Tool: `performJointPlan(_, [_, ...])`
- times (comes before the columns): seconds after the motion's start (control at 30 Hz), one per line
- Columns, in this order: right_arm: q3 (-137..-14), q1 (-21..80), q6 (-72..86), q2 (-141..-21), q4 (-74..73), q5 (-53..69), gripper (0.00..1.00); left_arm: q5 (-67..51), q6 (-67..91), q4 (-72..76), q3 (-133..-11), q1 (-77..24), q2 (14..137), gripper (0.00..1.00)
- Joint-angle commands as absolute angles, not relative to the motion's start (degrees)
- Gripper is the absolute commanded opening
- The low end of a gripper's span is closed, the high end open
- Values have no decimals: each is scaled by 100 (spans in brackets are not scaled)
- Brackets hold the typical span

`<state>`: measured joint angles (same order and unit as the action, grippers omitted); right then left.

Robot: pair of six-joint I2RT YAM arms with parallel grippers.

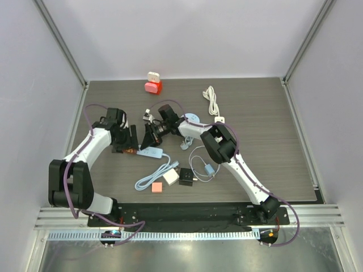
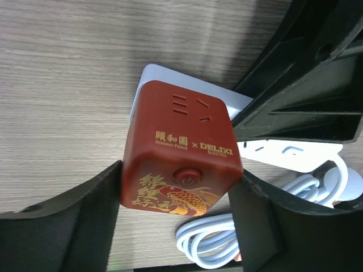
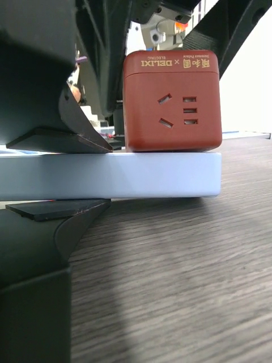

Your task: Pull the plug off the socket

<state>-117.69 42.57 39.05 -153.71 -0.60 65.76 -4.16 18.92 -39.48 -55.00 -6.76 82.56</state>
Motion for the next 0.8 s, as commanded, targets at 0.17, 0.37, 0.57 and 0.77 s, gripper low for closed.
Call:
performJointPlan(0.17, [-12032, 4333, 4403, -15565, 219, 6820, 1, -406, 1793, -3700, -5722, -844, 8332, 26])
performJointPlan(0.37, [-12208, 4333, 4597, -15750, 299, 6777, 10, -44, 2424, -3946, -5415, -852, 7560, 0])
performJointPlan(0.57, [-12304, 4403, 4728, -15943, 299, 6513, 1, -35, 2917, -4209, -5063, -905, 6312, 0])
performJointPlan(0.77, [-12533, 4474, 4983, -16128, 220, 6363, 1, 149, 2857, -4281, -5142, -905, 5530, 0])
